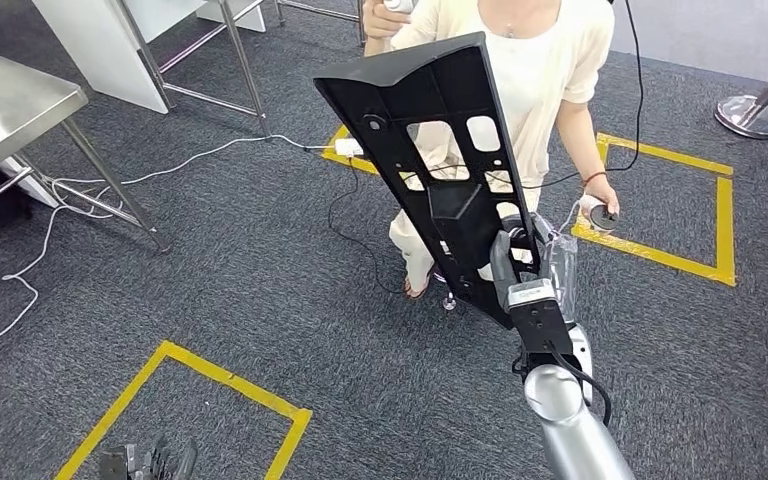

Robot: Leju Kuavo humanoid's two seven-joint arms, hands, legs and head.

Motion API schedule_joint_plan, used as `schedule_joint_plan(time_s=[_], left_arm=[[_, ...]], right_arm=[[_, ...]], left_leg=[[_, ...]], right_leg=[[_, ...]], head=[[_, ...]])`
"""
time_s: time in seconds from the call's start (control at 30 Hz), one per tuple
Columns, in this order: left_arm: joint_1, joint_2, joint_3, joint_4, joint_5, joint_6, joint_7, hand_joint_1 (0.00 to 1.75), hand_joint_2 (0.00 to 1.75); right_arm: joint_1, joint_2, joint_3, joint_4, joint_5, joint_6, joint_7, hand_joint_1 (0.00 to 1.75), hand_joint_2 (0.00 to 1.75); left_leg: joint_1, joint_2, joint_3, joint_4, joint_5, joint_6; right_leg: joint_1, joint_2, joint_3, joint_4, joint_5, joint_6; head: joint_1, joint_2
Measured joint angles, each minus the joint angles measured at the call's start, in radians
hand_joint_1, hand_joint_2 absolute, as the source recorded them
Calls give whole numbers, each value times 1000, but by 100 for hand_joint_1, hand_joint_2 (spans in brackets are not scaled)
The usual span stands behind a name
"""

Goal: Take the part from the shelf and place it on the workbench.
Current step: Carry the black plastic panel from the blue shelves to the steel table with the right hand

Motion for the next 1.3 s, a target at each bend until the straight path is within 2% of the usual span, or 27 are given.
schedule_joint_plan(time_s=[0.07, 0.13, 0.17, 0.2, 0.27, 0.33, 0.37, 0.4, 0.43, 0.47, 0.5, 0.53, 0.57, 0.6, 0.67, 0.73, 0.8, 0.87, 0.9, 0.93, 0.97, 1.03, 1.07, 1.1, 1.17, 1.23, 1.3], left_arm=[[-2, 0, 4, 0, 0, 0, -1, 0, 175], [-3, 1, 8, 0, -1, -1, -2, 0, 175], [-2, 1, 8, 0, -1, -1, -3, 0, 175], [-3, 0, 9, 0, -1, -1, -3, 0, 175], [-6, 0, 9, 0, -1, -1, -3, 0, 175], [-10, 0, 9, 0, -2, -2, -3, 0, 175], [-10, 0, 9, 0, -2, -2, -3, 0, 175], [-10, 0, 9, 0, -2, -2, -3, 0, 175], [-9, 0, 9, 0, -2, -2, -3, 0, 175], [-9, 0, 9, 0, -2, -2, -3, 0, 175], [-9, 0, 9, 0, -2, -2, -3, 0, 175], [-9, 1, 10, 0, -2, -3, -2, 0, 175], [-9, 2, 10, 0, -2, -3, -2, 0, 175], [-9, 2, 11, 0, -2, -2, -2, 0, 175], [-5, 3, 12, 0, -2, -2, -2, 0, 175], [-2, 4, 13, 0, -2, -1, -2, 0, 175], [-3, 5, 14, 0, -2, 0, -3, 0, 175], [-3, 6, 14, 0, -2, 0, -3, 0, 175], [-2, 6, 14, 0, -2, 0, -3, 0, 175], [-1, 6, 14, 0, -2, 0, -3, 0, 175], [-1, 6, 14, 0, -2, 1, -3, 0, 175], [-2, 8, 15, 0, -2, 1, -3, 0, 175], [-3, 9, 15, 0, -2, 2, -3, 0, 175], [-4, 10, 15, 0, -2, 2, -3, 0, 175], [-5, 12, 15, 0, -2, 2, -3, 0, 175], [-4, 11, 16, 0, -2, 2, -3, 0, 175], [-6, 9, 16, 0, -2, 2, -3, 0, 175]], right_arm=[[-9, 0, 0, 4, 0, 3, -1, 175, 175], [-15, 1, 2, 8, 0, 4, -1, 175, 175], [-16, 1, 4, 9, 1, 5, -1, 175, 175], [-19, 1, 5, 9, 2, 5, -1, 175, 175], [-26, 0, 7, 12, 3, 6, -1, 175, 175], [-31, -1, 9, 16, 4, 6, 0, 175, 175], [-31, -1, 10, 19, 5, 6, 1, 175, 175], [-32, -1, 11, 22, 6, 6, 2, 175, 175], [-33, -2, 12, 24, 6, 6, 2, 175, 175], [-36, -2, 12, 25, 6, 6, 2, 175, 175], [-39, -2, 13, 26, 6, 6, 2, 175, 175], [-42, -1, 13, 27, 6, 6, 2, 175, 175], [-44, 0, 13, 28, 6, 6, 2, 175, 175], [-45, 1, 14, 30, 6, 6, 2, 175, 175], [-49, 5, 15, 33, 6, 7, 3, 175, 175], [-57, 10, 16, 37, 6, 8, 3, 175, 175], [-62, 14, 19, 40, 7, 10, 4, 175, 175], [-62, 16, 23, 45, 8, 10, 4, 175, 175], [-62, 16, 24, 48, 9, 10, 5, 175, 175], [-62, 17, 24, 50, 10, 10, 5, 175, 175], [-63, 18, 25, 52, 11, 10, 5, 175, 175], [-67, 20, 25, 53, 12, 10, 5, 175, 175], [-69, 21, 25, 53, 12, 10, 5, 175, 175], [-71, 22, 25, 54, 12, 10, 5, 175, 175], [-73, 25, 26, 55, 12, 10, 7, 175, 175], [-74, 26, 26, 56, 12, 10, 8, 175, 175], [-75, 24, 27, 58, 13, 10, 9, 175, 175]], left_leg=[[-12, 21, 34, -69, 16, 10], [-17, 6, 34, -76, 15, 16], [-14, -3, 38, -82, 17, 20], [-11, -12, 43, -89, 21, 24], [-4, -29, 52, -100, 27, 32], [-3, -50, 53, -101, 27, 35], [-2, -62, 53, -100, 27, 34], [-2, -74, 53, -100, 27, 34], [-1, -86, 54, -99, 26, 33], [1, -99, 55, -96, 25, 30], [1, -110, 55, -91, 22, 25], [0, -119, 53, -86, 18, 19], [-1, -126, 50, -83, 16, 12], [-1, -132, 47, -81, 15, 7], [3, -139, 44, -82, 15, -2], [4, -108, 28, -48, -8, -10], [4, -58, -24, 65, -68, -19], [5, -38, -90, 193, -119, -23], [5, -36, -104, 218, -120, -22], [4, -35, -98, 201, -102, -18], [3, -30, -70, 146, -69, -12], [-6, 3, 7, 1, -10, 6], [-12, 18, 32, -47, 3, 13], [-18, 28, 43, -70, 5, 18], [-22, 14, 46, -80, 7, 23], [-16, -5, 58, -97, 17, 30], [-9, -24, 66, -109, 25, 35]], right_leg=[[6, -13, 2, 0, -5, 6], [9, -29, 6, -3, -8, 13], [9, -28, 5, -1, -12, 17], [9, -15, 0, 14, -22, 20], [7, 28, -46, 106, -63, 16], [4, 51, -120, 245, -109, 11], [2, 53, -148, 288, -117, 15], [0, 54, -157, 293, -107, 23], [-3, 57, -145, 255, -81, 33], [-8, 64, -117, 184, -46, 44], [-12, 77, -86, 111, -14, 52], [-16, 87, -60, 53, 9, 53], [-17, 93, -45, 21, 22, 49], [-16, 93, -41, 13, 24, 41], [-15, 80, -38, 11, 28, 24], [-17, 68, -35, 9, 30, 12], [-15, 55, -34, 9, 29, 3], [-9, 39, -34, 9, 27, -2], [-7, 30, -33, 9, 25, -3], [-5, 21, -32, 9, 24, -5], [-2, 13, -30, 9, 23, -6], [4, -2, -25, 9, 19, -7], [5, -8, -24, 8, 17, -5], [6, -15, -23, 8, 15, -2], [7, -29, -19, 4, 13, 6], [8, -10, -24, 23, 0, 13], [5, 33, -66, 115, -43, 10]], head=[[1, 0], [1, 0], [1, 0], [1, 0], [5, 0], [8, 0], [8, 0], [8, 0], [8, 0], [8, 0], [9, 0], [9, 0], [8, 0], [8, 0], [8, 0], [3, 0], [-4, 0], [-6, 0], [-6, 0], [-6, 0], [-6, 0], [-5, 0], [-5, 0], [-5, 0], [-7, 0], [-5, 0], [-1, 0]])
